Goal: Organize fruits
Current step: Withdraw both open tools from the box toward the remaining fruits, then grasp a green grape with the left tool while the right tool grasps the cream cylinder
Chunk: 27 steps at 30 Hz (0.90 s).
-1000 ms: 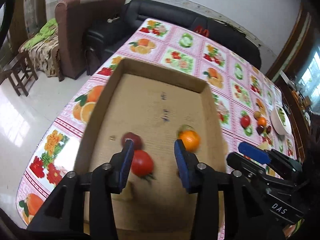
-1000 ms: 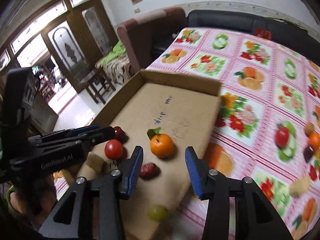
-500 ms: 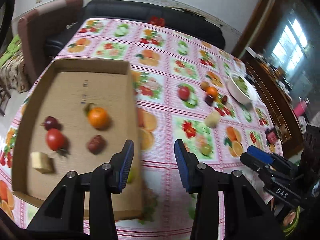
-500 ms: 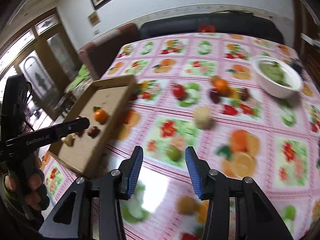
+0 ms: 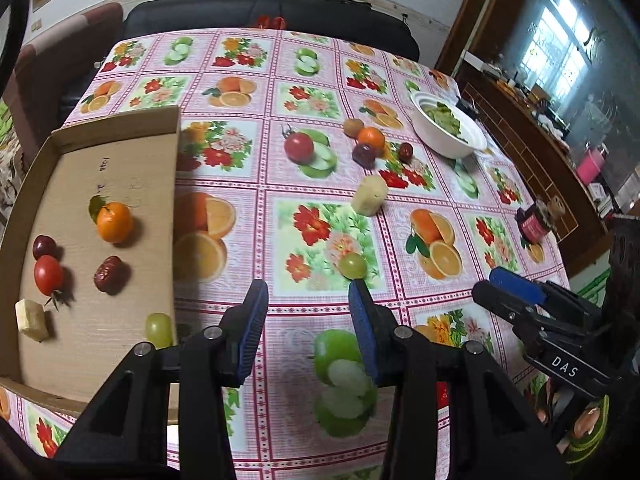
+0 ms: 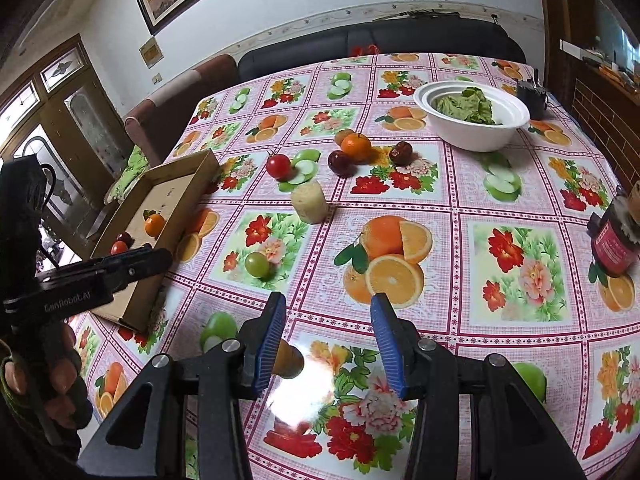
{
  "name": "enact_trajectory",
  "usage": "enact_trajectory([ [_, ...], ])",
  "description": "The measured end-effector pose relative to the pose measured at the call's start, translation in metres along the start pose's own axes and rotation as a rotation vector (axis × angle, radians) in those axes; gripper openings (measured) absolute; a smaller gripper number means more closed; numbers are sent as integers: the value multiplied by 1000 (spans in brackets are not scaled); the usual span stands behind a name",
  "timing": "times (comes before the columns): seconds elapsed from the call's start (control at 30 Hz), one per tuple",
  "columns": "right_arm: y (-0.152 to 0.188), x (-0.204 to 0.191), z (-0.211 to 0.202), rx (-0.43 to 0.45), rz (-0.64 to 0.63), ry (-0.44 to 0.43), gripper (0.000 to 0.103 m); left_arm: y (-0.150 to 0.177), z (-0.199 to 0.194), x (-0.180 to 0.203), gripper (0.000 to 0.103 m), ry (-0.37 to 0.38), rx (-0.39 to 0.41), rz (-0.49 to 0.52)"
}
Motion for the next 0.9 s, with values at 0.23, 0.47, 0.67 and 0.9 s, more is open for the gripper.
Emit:
enact_trajectory([
  [0.23,-2,2,1,5,-3,3,46,1,5,10,40,-55,8,45],
  [0.47,-4,7,-1,12,4,9,46,0,10,14,40,-127,15,74],
  [0.67,-8,10,-8,27,1,28,46,3,10,25,45,-128,14,89],
  [0.9,-11,14,-8,24,-8,59,46,6,18,37,49,-135,16,127],
])
Point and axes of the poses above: each gripper's, at about its wrist camera, not at the fingertips, and z roughly the way its jaws point, x to its right, y to its underside, the point moved 10 cm from there along z, roughly the way its jaws point, and after that the axes turned 8 degrees about -y, right-handed, at the moved point
